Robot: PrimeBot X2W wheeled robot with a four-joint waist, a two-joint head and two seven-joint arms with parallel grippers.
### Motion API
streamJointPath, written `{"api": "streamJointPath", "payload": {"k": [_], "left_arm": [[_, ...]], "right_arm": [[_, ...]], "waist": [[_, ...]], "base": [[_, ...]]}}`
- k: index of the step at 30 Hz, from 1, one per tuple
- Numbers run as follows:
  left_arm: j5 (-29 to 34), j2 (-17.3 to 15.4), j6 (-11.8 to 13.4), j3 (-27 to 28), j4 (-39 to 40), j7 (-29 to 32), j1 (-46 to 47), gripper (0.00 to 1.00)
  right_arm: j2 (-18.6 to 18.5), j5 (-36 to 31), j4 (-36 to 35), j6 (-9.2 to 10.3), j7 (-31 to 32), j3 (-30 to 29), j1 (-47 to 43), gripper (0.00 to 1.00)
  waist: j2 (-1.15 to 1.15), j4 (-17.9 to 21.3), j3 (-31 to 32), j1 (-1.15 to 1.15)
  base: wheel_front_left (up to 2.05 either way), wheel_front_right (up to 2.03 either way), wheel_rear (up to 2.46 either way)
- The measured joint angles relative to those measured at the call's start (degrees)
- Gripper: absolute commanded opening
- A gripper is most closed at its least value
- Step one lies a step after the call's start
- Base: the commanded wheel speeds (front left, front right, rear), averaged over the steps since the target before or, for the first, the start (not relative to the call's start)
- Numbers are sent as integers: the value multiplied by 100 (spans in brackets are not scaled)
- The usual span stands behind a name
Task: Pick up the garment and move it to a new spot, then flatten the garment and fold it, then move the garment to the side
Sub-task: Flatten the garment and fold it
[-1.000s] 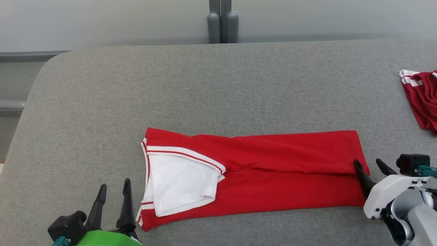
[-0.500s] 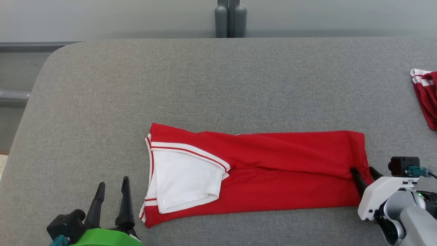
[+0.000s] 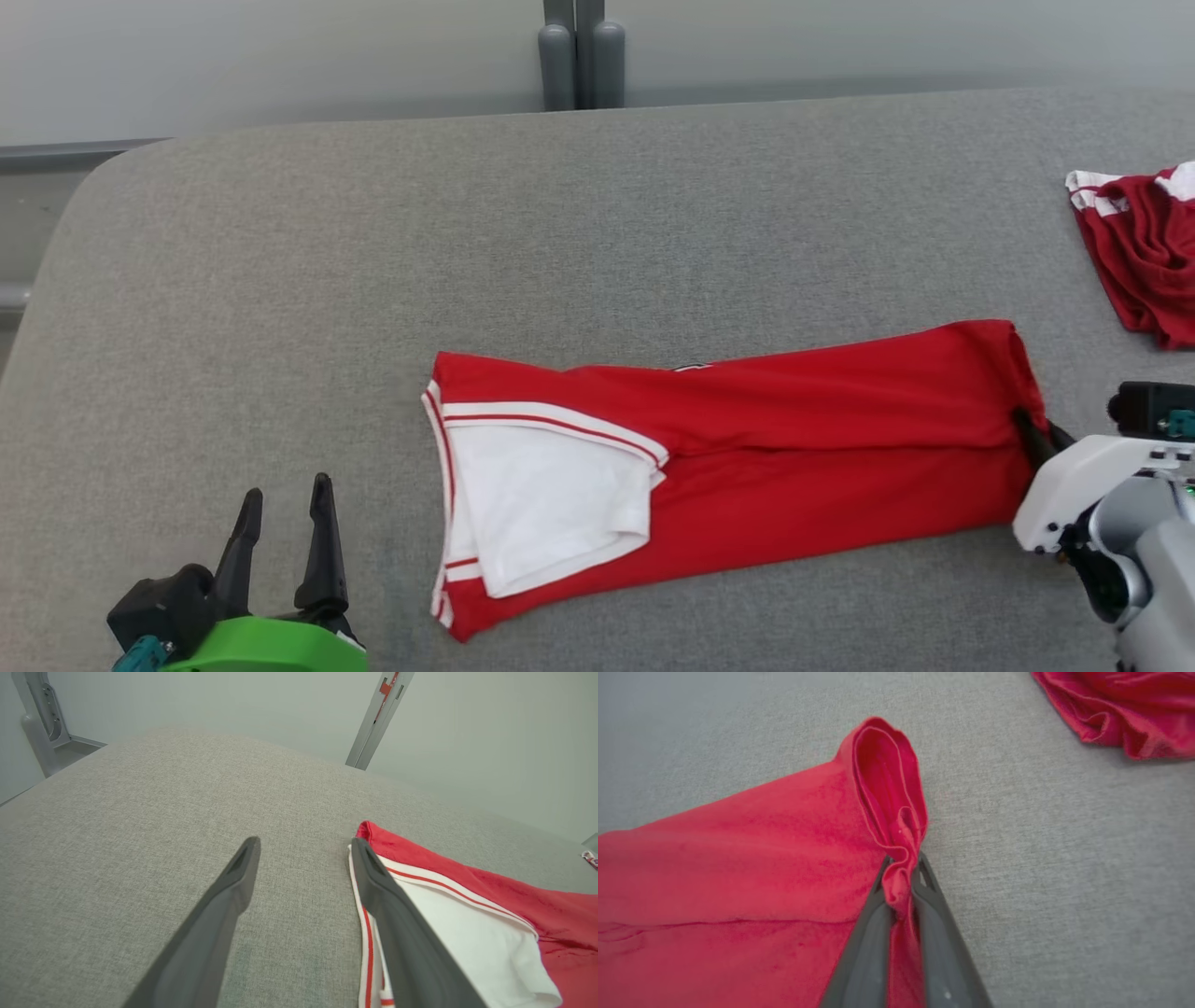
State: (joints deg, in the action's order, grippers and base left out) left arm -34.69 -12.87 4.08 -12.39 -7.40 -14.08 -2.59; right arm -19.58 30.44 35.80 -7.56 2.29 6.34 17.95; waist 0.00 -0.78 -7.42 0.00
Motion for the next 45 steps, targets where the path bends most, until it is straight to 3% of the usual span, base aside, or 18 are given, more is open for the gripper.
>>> {"api": "streamJointPath", "payload": {"k": [6, 12, 20, 31, 39, 45], "left_arm": [[52, -45, 55, -2, 30, -10, 60, 100], [77, -52, 80, -63, 24, -8, 58, 100], [138, -35, 98, -174, 1, 21, 57, 100], [138, -15, 96, -256, -64, 23, 53, 100], [137, 24, 55, -332, -123, 23, 70, 100], [137, 87, 27, -411, -205, 22, 183, 100]], "right_arm": [[-313, 30, -200, 2, 43, -477, -39, 0], [-148, 289, -743, 3, 282, -575, -249, 0], [162, 734, -1868, 5, 649, -174, -669, 0], [452, 996, -3145, 10, 1201, 660, -812, 0], [1103, 1499, -3152, 10, 1506, 1458, -523, 0], [1402, 1550, -2586, 10, 1446, 2011, -209, 0]], "waist": [[0, 248, 25, 0], [0, 498, 73, 0], [0, 642, 181, 0], [0, 488, 264, 0], [0, 290, 268, 0], [0, 94, 253, 0]], "base": [[0, 0, 0], [0, 0, 0], [0, 0, 0], [0, 0, 0], [0, 0, 0], [0, 0, 0]]}}
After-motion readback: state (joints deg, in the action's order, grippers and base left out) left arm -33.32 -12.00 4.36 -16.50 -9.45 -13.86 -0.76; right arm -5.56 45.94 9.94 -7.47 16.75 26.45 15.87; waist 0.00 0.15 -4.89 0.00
